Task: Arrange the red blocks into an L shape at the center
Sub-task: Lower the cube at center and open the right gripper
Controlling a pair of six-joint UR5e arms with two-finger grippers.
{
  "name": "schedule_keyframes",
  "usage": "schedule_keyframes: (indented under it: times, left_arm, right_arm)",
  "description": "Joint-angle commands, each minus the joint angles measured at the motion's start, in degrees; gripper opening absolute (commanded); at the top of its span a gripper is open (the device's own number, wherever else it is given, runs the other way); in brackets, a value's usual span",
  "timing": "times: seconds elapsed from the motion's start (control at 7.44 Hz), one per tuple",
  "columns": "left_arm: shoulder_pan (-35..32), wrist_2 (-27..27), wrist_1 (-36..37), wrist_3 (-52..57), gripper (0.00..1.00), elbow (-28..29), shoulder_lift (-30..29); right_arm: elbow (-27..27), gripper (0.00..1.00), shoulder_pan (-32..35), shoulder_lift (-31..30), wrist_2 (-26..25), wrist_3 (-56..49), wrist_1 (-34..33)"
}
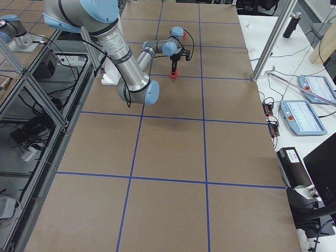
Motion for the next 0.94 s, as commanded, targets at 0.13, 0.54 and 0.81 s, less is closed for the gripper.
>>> schedule_keyframes:
  times: [0.13, 0.54, 0.81]
  left_arm:
    - [0.0, 0.0, 0.0, 0.0, 1.0, 0.01, 0.0]
    - [0.0, 0.0, -0.09, -0.09, 1.0, 0.01, 0.0]
    - [0.0, -0.09, -0.09, -2.0, 1.0, -0.34, -0.52]
  right_arm:
    - [-0.02, 0.8, -0.13, 0.07, -0.06, 0.11, 0.24]
    - [0.42, 0.99, -0.22, 0.16, 0.03, 0.02, 0.33]
    - [4.01, 0.99, 2.48, -0.19, 1.25, -0.85, -0.02]
